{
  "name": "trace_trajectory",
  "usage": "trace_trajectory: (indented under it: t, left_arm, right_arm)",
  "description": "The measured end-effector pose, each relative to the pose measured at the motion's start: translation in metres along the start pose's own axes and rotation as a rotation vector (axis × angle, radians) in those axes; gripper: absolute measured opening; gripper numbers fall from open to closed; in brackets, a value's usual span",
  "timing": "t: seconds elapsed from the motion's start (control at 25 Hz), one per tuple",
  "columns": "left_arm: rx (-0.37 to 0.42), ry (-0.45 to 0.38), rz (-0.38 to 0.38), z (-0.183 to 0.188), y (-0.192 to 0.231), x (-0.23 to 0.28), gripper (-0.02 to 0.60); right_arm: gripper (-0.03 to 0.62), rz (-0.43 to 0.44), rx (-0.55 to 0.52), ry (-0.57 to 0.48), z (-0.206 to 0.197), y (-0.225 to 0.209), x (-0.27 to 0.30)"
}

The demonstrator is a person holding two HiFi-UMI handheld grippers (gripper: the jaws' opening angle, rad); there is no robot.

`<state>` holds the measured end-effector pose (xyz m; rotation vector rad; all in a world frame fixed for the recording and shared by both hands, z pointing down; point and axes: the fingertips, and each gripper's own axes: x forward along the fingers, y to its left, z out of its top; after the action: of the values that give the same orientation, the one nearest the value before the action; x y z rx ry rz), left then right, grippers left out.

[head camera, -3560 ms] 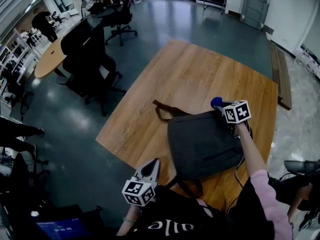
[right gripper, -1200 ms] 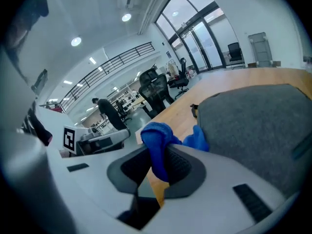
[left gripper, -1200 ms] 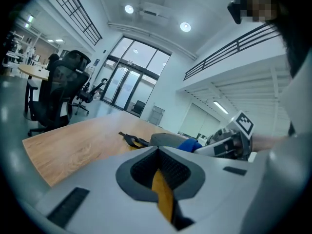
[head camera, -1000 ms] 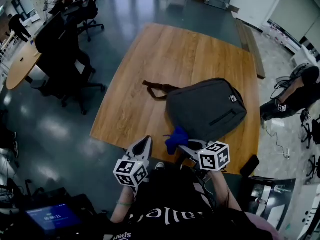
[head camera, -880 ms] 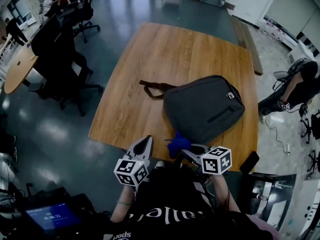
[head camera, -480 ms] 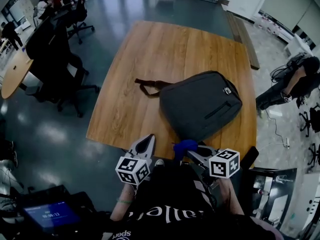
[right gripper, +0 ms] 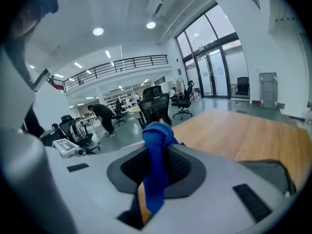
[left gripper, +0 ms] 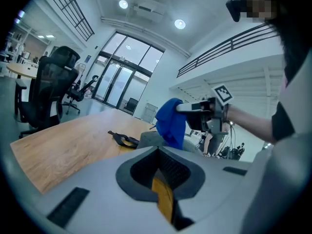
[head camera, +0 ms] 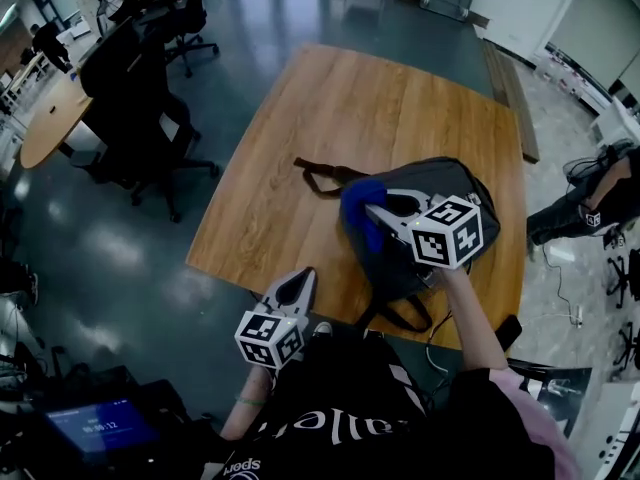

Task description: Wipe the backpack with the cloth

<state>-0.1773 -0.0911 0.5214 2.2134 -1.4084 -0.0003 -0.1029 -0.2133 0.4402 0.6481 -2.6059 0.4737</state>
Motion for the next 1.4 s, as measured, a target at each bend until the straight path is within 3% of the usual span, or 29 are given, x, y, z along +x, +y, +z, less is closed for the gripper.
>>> trace_trajectory:
  t: [0.28, 0.44, 0.64, 0.92, 1.4]
  left_arm:
    - [-0.018, -0.036, 0.078, 0.007, 0.026, -0.008, -0.002]
    - [-0.025, -0.045, 0.096, 0.010, 0.028, -0.009, -0.002]
    - [-0.026, -0.033, 0.097, 0.008, 0.022, -0.006, -0.002]
    - [-0.015, -0.007, 0.048, 0.003, -0.001, 0.019, -0.002]
    - [0.019, 0.047, -0.064, -0.012, -0.047, 0.052, -0.002]
  right_arm:
    - [0.066, -0.070, -0.030, 0.099, 0.021, -0.072, 0.076]
    - [0.066, -0.065, 0.013, 0.118, 0.009, -0.080, 0.082]
    - [0.066, 0.021, 0.055, 0.072, -0.010, -0.047, 0.042]
    - [0.066, 0.059, 0.159, -0.006, -0.060, -0.005, -0.036]
    - [0.066, -0.038, 0.415, -0.035, -0.152, 0.035, -0.128]
